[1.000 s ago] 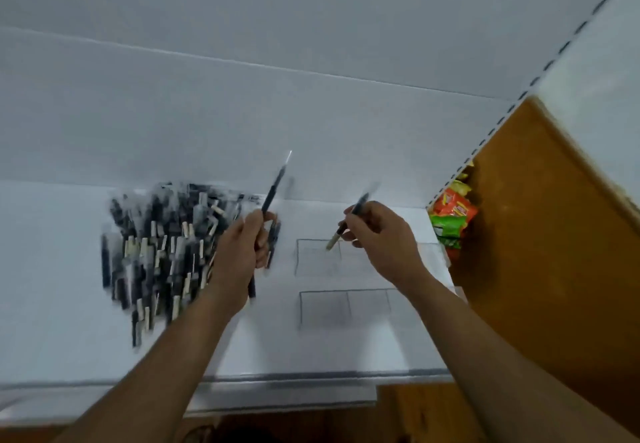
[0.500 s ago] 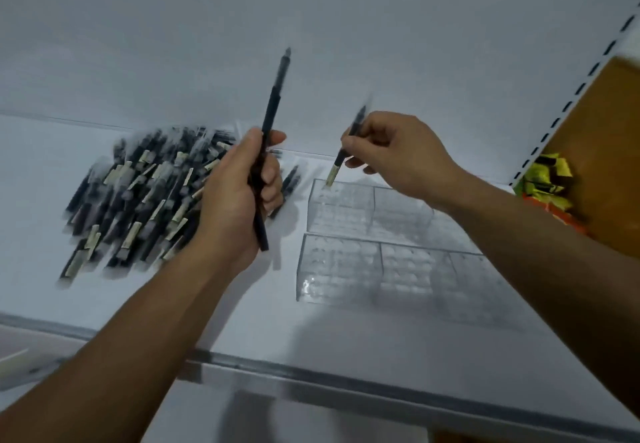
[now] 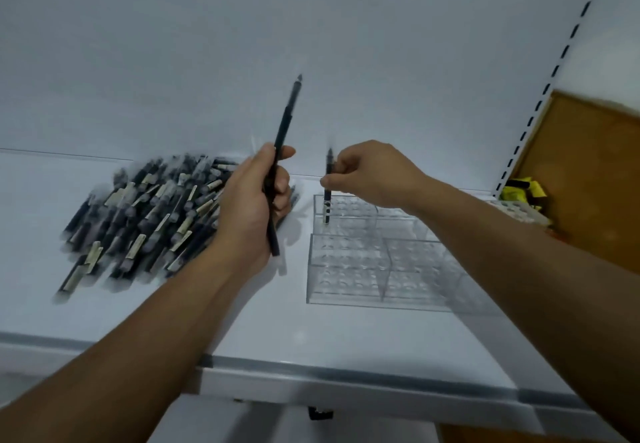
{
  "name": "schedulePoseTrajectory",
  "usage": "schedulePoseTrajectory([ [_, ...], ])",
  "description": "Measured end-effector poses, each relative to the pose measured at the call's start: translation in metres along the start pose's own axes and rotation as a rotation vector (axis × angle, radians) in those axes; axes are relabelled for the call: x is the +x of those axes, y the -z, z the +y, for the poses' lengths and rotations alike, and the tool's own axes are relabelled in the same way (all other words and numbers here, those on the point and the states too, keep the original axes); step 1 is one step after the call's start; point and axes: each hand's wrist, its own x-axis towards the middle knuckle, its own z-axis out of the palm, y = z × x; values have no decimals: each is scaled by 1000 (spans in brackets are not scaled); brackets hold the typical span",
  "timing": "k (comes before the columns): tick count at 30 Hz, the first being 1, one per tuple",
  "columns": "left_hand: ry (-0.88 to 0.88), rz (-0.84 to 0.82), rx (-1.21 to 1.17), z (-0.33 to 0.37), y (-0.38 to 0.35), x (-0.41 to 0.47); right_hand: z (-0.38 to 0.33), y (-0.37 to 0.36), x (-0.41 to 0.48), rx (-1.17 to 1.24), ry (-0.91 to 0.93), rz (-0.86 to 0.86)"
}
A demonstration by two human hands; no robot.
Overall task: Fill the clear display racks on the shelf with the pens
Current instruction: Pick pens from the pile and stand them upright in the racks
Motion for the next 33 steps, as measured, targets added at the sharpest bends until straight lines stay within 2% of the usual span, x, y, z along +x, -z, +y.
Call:
schedulePoseTrajectory([
  [10, 45, -88, 36, -1, -8, 37, -2, 8, 2, 22, -57, -58],
  [16, 15, -128, -74, -14, 5, 34, 8, 9, -2, -34, -95, -123],
  [21, 81, -67, -85, -14, 3, 35, 16, 24, -22, 71, -189, -161],
  [23, 88, -32, -60, -13, 2, 35, 15, 31, -31, 28, -198, -102],
  [25, 71, -27, -54, -11, 3, 38, 14, 38, -35, -15, -144, 37],
  [27, 33, -81, -18, -10, 4, 40, 11, 43, -37, 97, -103, 155],
  [30, -74, -189, 106, -5, 5, 38, 1, 40, -39, 321, -16, 184],
  [33, -157, -259, 188, 1, 4, 30, -17, 34, -39, 447, 55, 206],
])
